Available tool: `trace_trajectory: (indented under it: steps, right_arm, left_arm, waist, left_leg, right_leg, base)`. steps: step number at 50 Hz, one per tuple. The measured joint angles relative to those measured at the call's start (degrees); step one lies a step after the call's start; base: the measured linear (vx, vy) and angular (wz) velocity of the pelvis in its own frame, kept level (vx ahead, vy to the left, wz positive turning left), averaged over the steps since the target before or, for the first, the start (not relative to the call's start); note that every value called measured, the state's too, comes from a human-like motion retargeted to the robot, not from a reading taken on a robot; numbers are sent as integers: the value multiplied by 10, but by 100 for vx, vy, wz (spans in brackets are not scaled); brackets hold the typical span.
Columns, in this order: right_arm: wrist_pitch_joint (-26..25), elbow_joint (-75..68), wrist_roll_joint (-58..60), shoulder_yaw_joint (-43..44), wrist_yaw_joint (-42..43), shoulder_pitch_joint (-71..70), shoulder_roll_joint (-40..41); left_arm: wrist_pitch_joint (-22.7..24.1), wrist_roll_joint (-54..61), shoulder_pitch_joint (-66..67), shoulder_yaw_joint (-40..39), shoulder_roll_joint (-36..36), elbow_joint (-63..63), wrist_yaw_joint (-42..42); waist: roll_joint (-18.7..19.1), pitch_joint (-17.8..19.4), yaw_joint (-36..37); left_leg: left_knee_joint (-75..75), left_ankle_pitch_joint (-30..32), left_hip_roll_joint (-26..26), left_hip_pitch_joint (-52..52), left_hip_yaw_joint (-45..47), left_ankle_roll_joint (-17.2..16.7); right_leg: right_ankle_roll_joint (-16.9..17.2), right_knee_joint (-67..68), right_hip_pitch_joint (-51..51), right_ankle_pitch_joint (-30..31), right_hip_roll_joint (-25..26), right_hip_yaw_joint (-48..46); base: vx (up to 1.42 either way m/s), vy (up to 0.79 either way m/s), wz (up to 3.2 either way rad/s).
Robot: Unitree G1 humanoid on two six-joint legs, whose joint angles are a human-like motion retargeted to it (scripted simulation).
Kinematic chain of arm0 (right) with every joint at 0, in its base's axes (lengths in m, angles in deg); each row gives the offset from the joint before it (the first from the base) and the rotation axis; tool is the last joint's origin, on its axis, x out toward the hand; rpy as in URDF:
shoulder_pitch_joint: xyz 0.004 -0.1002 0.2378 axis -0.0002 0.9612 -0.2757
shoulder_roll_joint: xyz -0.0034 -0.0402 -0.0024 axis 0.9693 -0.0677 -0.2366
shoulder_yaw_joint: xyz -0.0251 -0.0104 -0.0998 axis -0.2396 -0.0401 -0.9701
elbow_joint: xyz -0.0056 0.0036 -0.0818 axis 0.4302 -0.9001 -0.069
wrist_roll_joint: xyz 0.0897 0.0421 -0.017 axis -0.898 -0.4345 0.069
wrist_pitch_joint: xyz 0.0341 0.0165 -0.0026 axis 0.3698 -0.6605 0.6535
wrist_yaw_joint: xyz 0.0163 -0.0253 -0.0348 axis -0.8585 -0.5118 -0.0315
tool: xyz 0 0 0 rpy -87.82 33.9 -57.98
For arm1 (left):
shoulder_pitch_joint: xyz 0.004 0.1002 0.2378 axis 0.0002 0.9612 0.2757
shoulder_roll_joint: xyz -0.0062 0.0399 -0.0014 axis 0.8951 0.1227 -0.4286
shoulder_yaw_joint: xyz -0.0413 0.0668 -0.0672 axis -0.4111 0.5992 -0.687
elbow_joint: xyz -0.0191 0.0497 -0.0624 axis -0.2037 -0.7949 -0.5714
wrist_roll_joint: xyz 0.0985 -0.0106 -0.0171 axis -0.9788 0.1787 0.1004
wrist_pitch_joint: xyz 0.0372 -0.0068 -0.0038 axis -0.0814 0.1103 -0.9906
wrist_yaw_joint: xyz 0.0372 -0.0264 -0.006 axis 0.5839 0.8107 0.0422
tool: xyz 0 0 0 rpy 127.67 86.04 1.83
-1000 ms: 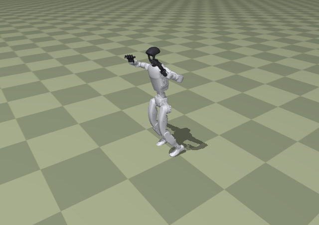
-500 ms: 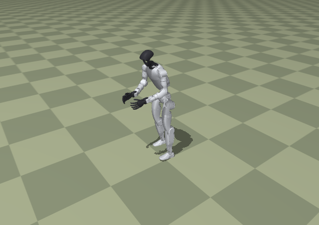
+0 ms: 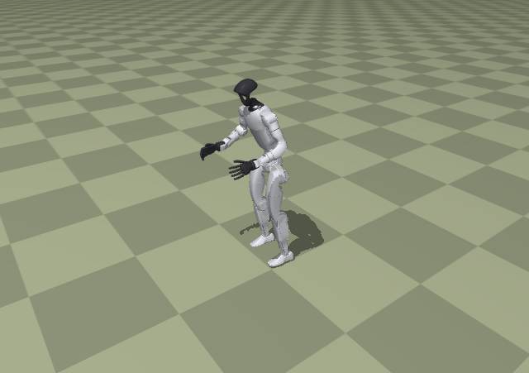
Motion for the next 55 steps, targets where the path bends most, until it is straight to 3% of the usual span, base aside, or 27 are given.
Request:
trace_trajectory:
  steps: [3, 5, 8, 12, 15, 19, 23, 25, 27, 28, 30, 32, 33, 35, 37, 38, 39, 40, 42, 43, 45, 47, 48, 50, 52, 53, 55]
  right_arm:
    - [11, 61, -22, 68, -7, 145, 2]
    - [27, 133, -23, 110, -23, 307, 5]
    - [11, 129, -17, 141, -38, 366, -2]
    - [-6, 134, 71, 154, -48, 449, -37]
    - [-13, 134, 155, 147, -1, 446, -64]
    - [-11, 105, 217, 87, 128, 336, -69]
    - [-33, 29, 216, -61, 211, 21, -68]
    - [-31, 15, 194, -161, 208, -166, -61]
    - [-27, 26, 136, -281, 150, -383, -83]
    - [-23, 34, 109, -340, 135, -487, -90]
    - [-17, 60, 55, -442, 119, -684, -127]
    - [-11, 85, 13, -514, 147, -832, -173]
    - [-9, 94, 4, -541, 167, -891, -196]
    - [-4, 115, 3, -579, 206, -969, -244]
    - [6, 141, 16, -556, 228, -966, -293]
    - [18, 156, 9, -544, 225, -957, -332]
    - [30, 173, 1, -513, 222, -932, -374]
    - [41, 191, -6, -473, 219, -899, -417]
    - [64, 217, -62, -394, 151, -804, -517]
    - [46, 210, -30, -363, 185, -770, -569]
    - [59, 216, -61, -231, 214, -589, -637]
    - [51, 210, -76, -74, 187, -375, -650]
    - [45, 220, -77, 18, 163, -264, -630]
    - [27, 282, -67, 295, 93, 59, -502]
    - [15, 389, -74, 521, 30, 366, -324]
    - [16, 403, -78, 535, 6, 417, -263]
    - [12, 407, -66, 530, -37, 482, -153]
  left_arm:
    - [16, 39, 135, -35, 22, 39, 14]
    - [36, 48, 299, -64, 27, 105, 32]
    - [40, 106, 384, -111, 13, 117, 35]
    - [42, 183, 519, -149, -20, 173, 30]
    - [36, 192, 507, -133, -28, 203, 14]
    - [29, 76, 315, 3, -67, 132, -62]
    - [17, 79, -18, 91, -119, 22, -157]
    - [19, 105, -182, 98, -101, 12, -151]
    - [13, 132, -360, 120, -35, 8, -104]
    - [16, 145, -439, 145, 9, 10, -86]
    - [23, 170, -593, 218, 106, 19, -77]
    - [48, 211, -708, 301, 204, 50, -104]
    - [67, 234, -751, 339, 252, 72, -123]
    - [113, 274, -788, 389, 341, 121, -139]
    - [151, 284, -767, 404, 432, 171, -111]
    - [166, 287, -747, 403, 468, 192, -84]
    - [176, 300, -722, 390, 507, 212, -58]
    - [185, 316, -696, 371, 549, 232, -34]
    - [188, 347, -623, 318, 624, 254, -1]
    - [188, 356, -586, 287, 653, 255, -2]
    - [185, 375, -386, 117, 663, 251, -9]
    - [165, 374, -35, -173, 580, 273, -9]
    - [150, 365, 159, -337, 503, 314, -7]
    - [119, 353, 398, -535, 379, 391, -6]
    - [92, 333, 425, -509, 308, 415, -5]
    - [85, 319, 434, -493, 264, 412, -2]
    - [74, 286, 465, -460, 182, 406, 13]
  waist:
    - [-11, 45, -1]
    - [-17, 47, -2]
    - [-24, 92, -7]
    - [-32, 98, -34]
    - [-23, 98, -56]
    - [16, 98, -46]
    - [23, 98, -40]
    - [16, 98, -34]
    - [6, 68, -12]
    - [3, 57, -6]
    - [1, 46, 8]
    - [0, 41, 14]
    - [-2, 45, 12]
    - [-3, 40, 5]
    - [-5, 41, -1]
    - [-4, 32, 4]
    - [-7, 14, 11]
    - [-12, -9, 20]
    - [-16, -68, 44]
    - [-17, -87, 56]
    - [-5, -108, 72]
    - [17, -132, 55]
    - [29, -135, 24]
    - [7, -122, -25]
    - [-7, -122, 1]
    - [-6, -121, 2]
    - [-9, -109, -1]
  left_leg:
    - [-12, 17, -1, -12, 1, -15]
    - [6, 7, 5, -37, 12, -31]
    - [-62, 36, 10, -67, 21, -34]
    - [-29, 27, 12, -205, 20, 7]
    - [155, -18, 9, -403, 4, 44]
    - [482, -105, 26, -600, -15, 35]
    - [662, -146, 35, -631, -14, 69]
    - [721, -170, 47, -598, -1, 76]
    - [726, -171, 58, -579, 14, 110]
    - [718, -165, 64, -557, 25, 107]
    - [662, -133, 72, -503, 46, 95]
    - [526, -51, 67, -431, 59, 76]
    - [428, 12, 57, -385, 58, 63]
    - [154, 208, 30, -267, 31, 14]
    - [-97, 323, 22, -124, -38, -78]
    - [-128, 269, 22, -89, -61, -114]
    - [-139, 207, 23, -80, -60, -126]
    - [-140, 142, 25, -84, -46, -126]
    - [-140, 155, 33, -94, 25, -126]
    - [-140, 189, 34, -93, 55, -126]
    - [-101, 208, 43, -53, 85, -126]
    - [10, 166, 37, -34, 89, -89]
    - [69, 152, 27, -33, 79, -59]
    - [181, 143, 11, -26, 29, -31]
    - [254, 159, -11, -11, -20, -45]
    - [281, 136, -12, -3, -25, -53]
    - [317, -40, 6, 11, 3, -43]
  right_leg:
    - [9, -13, -13, 19, -2, 0]
    - [21, -8, -33, 24, 1, 1]
    - [30, -40, -88, 45, 8, 11]
    - [-12, -12, -215, 29, -1, -13]
    - [-44, 139, -374, -27, -8, -8]
    - [-76, 446, -541, -146, -9, -26]
    - [-140, 643, -575, -220, -9, -18]
    - [-162, 709, -549, -249, -9, -11]
    - [-215, 721, -545, -259, 7, 4]
    - [-220, 718, -530, -252, 6, 4]
    - [-216, 671, -488, -216, 0, 0]
    - [-204, 547, -425, -131, -5, -11]
    - [-195, 456, -383, -66, -5, -15]
    - [-141, 205, -280, 135, -1, -9]
    - [-25, -35, -153, 325, 13, 24]
    - [39, -79, -119, 334, 23, 29]
    - [60, -117, -105, 315, 33, 18]
    - [60, -151, -102, 282, 45, -1]
    - [60, -148, -120, 236, 43, -53]
    - [60, -138, -124, 238, 33, -76]
    - [60, -95, -84, 220, 12, -95]
    - [53, -43, -31, 178, -20, -70]
    - [34, -14, -11, 163, -29, -54]
    - [-6, 44, 32, 170, -20, -14]
    - [-18, 96, 60, 150, -6, 13]
    - [-15, 119, 67, 80, -1, 14]
    - [-1, 156, 66, -120, 2, 0]
  base:
    - [-18, 3, 1]
    - [-23, 3, -17]
    - [-42, 1, -24]
    - [-54, -1, 24]
    - [-52, 1, 80]
    - [-23, 6, 18]
    - [-9, 4, -21]
    - [-6, -1, -53]
    - [-17, -6, -76]
    - [-15, -8, -58]
    - [-18, -10, -32]
    - [-32, -16, -4]
    - [-41, -19, 10]
    - [-43, -20, 15]
    - [-32, -24, 1]
    - [-30, -37, -4]
    - [-38, -45, -10]
    - [-62, -36, -18]
    - [-83, -17, -21]
    - [-72, -10, -10]
    - [-42, -9, 17]
    - [-29, 7, 54]
    - [-41, 9, 74]
    - [-47, -2, 74]
    - [-52, -9, 58]
    - [-60, -8, 52]
    - [-70, -5, 46]
